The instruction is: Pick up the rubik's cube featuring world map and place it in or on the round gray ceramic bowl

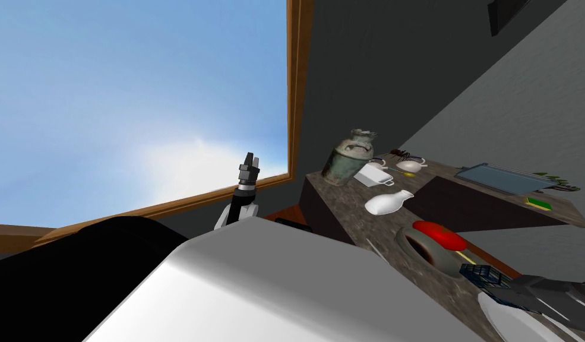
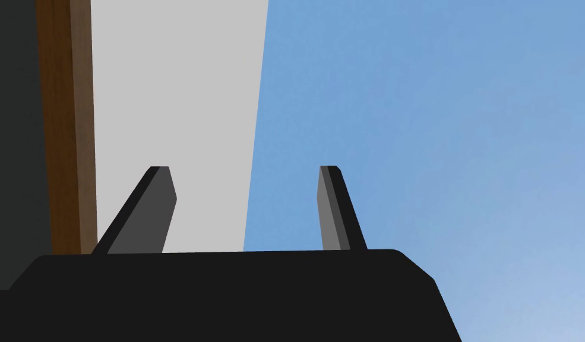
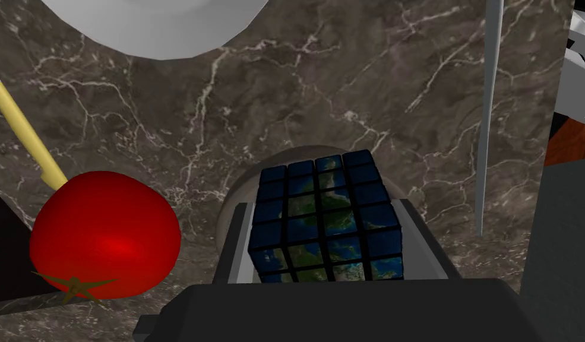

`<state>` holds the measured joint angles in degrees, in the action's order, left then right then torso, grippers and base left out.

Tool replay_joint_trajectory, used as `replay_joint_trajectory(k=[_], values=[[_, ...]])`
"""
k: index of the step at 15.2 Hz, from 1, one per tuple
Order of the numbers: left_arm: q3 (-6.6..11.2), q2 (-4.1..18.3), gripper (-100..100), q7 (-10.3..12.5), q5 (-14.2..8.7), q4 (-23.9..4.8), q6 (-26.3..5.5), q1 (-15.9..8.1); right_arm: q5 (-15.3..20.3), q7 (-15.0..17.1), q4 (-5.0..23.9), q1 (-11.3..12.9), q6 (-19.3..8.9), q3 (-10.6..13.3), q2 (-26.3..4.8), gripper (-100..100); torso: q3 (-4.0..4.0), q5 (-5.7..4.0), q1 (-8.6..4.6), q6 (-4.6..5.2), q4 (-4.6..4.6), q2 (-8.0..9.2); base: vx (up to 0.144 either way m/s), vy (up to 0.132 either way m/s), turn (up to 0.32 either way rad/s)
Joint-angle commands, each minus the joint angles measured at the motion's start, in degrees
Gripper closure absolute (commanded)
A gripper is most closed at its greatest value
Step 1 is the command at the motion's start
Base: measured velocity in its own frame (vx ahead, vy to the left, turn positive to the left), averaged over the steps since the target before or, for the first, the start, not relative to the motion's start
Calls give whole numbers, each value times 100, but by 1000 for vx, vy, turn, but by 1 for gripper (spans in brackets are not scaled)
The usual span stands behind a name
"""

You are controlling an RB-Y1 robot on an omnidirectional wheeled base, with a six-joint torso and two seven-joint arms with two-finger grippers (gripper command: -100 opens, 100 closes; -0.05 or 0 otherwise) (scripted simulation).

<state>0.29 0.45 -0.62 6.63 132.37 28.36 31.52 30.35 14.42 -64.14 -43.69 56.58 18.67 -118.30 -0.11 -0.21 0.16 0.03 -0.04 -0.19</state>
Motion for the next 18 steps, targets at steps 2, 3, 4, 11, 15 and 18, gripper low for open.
replay_joint_trajectory(k=[2, 3, 4, 11, 15, 18], values=[[0, 0, 0, 0, 0, 0, 0, 0, 168, 118, 83, -149, 153, -313, -11, 100, 0, -3, 0, 3, -1, 1, 49, 29, -26], [0, 0, 0, 0, 0, 0, 0, 0, 168, 118, 83, -149, 153, -333, -11, 100, 5, -6, -3, 6, 1, 11, 29, 17, 13], [0, 0, 0, 0, 0, 0, 0, -1, 111, 214, 95, -130, 290, -376, -230, 100, 9, -7, -8, 5, 2, 17, 41, 30, -37], [0, 0, 0, 0, 0, 0, 0, -1, 71, 298, 104, -143, 383, -447, -390, -100, 14, -5, -6, 8, 5, 25, 35, 27, -21], [0, 0, 0, 0, 0, 0, 0, -1, 23, 355, 118, -84, 521, -484, -570, -100, 22, -8, -16, 9, 8, 38, -2, -1, -16], [0, 0, 0, 0, 0, 0, 0, -1, -50, 441, 138, 5, 728, -538, -839, -100, 27, -6, -16, 8, 10, 46, -23, -8, -67]])
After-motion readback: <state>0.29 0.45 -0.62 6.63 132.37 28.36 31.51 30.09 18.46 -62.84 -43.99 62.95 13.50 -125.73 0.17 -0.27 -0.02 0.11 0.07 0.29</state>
